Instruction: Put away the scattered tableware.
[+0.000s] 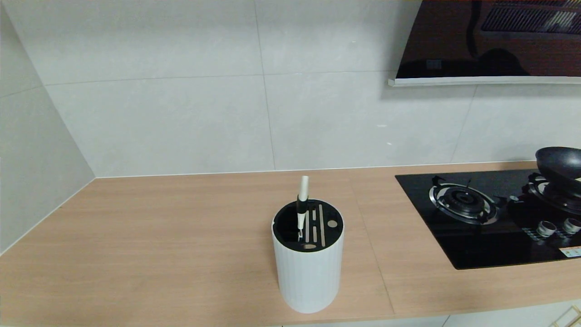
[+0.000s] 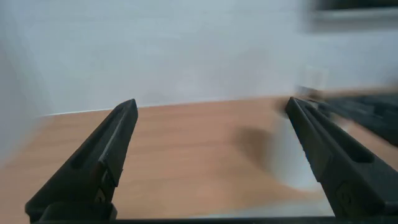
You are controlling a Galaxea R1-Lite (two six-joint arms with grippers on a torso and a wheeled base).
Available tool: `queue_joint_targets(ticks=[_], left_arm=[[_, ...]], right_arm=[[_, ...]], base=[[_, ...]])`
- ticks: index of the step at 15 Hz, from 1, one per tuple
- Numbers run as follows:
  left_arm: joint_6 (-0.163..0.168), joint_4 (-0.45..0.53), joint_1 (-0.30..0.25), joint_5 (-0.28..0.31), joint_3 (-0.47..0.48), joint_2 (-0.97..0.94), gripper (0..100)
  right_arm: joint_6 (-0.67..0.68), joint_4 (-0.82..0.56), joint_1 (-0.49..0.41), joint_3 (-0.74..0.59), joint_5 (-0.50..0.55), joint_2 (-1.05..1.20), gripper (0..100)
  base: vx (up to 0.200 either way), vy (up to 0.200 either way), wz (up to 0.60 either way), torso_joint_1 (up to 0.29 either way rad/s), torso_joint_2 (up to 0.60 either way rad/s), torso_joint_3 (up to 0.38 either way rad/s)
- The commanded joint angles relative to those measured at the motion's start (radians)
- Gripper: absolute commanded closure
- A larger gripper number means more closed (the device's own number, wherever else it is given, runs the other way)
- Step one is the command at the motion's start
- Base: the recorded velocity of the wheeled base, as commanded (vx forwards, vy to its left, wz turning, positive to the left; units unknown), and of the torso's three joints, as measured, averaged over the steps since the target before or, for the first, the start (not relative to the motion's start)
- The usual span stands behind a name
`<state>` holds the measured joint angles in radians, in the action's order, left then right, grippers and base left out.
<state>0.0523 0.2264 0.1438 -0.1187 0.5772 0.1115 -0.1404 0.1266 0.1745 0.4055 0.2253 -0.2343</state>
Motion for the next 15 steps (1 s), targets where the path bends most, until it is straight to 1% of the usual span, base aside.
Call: queue_joint_targets(ticks=[1,2,3,4,5,6,7,8,9,11,12,13,14,15], left_arm=[[0.001,-0.002,-0.076,-0.002,-0.011,-0.023,0],[0.004,0.004,-0.118,0.013,-0.030,-0.067,0],[0.007,0.004,-0.128,0.021,-0.050,-0.092,0],[0.011,-0.004,-0.144,0.027,-0.123,-0.111,0],[0.003,-0.015,-0.144,0.027,-0.157,-0.111,0],[-0.014,-0.082,-0.144,0.027,-0.249,-0.111,0],[-0.012,-0.127,-0.142,0.028,-0.301,-0.111,0],[-0.009,-0.282,-0.142,0.033,-0.450,-0.111,0],[-0.003,-0.410,-0.142,0.051,-0.563,-0.111,0],[-0.011,-0.360,-0.142,0.065,-0.576,-0.111,0],[-0.011,-0.300,-0.142,0.064,-0.577,-0.111,0],[-0.002,-0.219,-0.142,0.111,-0.576,-0.111,0],[0.001,-0.220,-0.142,0.122,-0.577,-0.111,0],[0.003,-0.220,-0.142,0.120,-0.577,-0.111,0]], right_arm=[[-0.007,-0.038,-0.078,-0.039,0.014,0.135,0],[0.005,-0.039,-0.130,-0.050,0.005,0.156,0],[0.005,-0.045,-0.161,-0.056,-0.006,0.185,0],[0.005,-0.064,-0.178,-0.106,-0.046,0.234,0],[0.012,-0.058,-0.178,-0.143,-0.047,0.234,0],[0.059,-0.039,-0.178,-0.221,-0.066,0.234,0],[0.101,-0.033,-0.178,-0.264,-0.093,0.234,0],[0.173,-0.015,-0.178,-0.366,-0.198,0.234,0],[0.183,-0.010,-0.178,-0.406,-0.216,0.234,0],[0.185,-0.056,-0.178,-0.406,-0.218,0.234,0],[0.177,-0.094,-0.178,-0.406,-0.219,0.234,0],[0.170,-0.133,-0.178,-0.404,-0.224,0.233,0],[0.160,-0.128,-0.178,-0.404,-0.230,0.233,0],[0.150,-0.127,-0.178,-0.406,-0.239,0.233,0]], base=[[0.000,0.000,0.00,0.000,0.00,0.000],[0.000,0.000,0.00,0.000,0.00,0.000],[0.000,0.000,0.00,0.000,0.00,0.000],[0.000,0.000,0.00,0.000,0.00,0.000],[0.000,0.000,0.00,0.000,0.00,0.000],[0.000,0.000,0.00,0.000,0.00,0.000],[0.000,0.000,0.00,0.000,0.00,0.000],[0.000,0.000,0.00,0.000,0.00,0.000],[0.000,0.000,0.00,0.000,0.00,0.000],[0.000,0.000,0.00,0.000,0.00,0.000],[0.000,0.000,0.00,0.000,0.00,0.000],[0.000,0.000,0.00,0.000,0.00,0.000],[0.000,0.000,0.00,0.000,0.00,0.000],[0.000,0.000,0.00,0.000,0.00,0.000]])
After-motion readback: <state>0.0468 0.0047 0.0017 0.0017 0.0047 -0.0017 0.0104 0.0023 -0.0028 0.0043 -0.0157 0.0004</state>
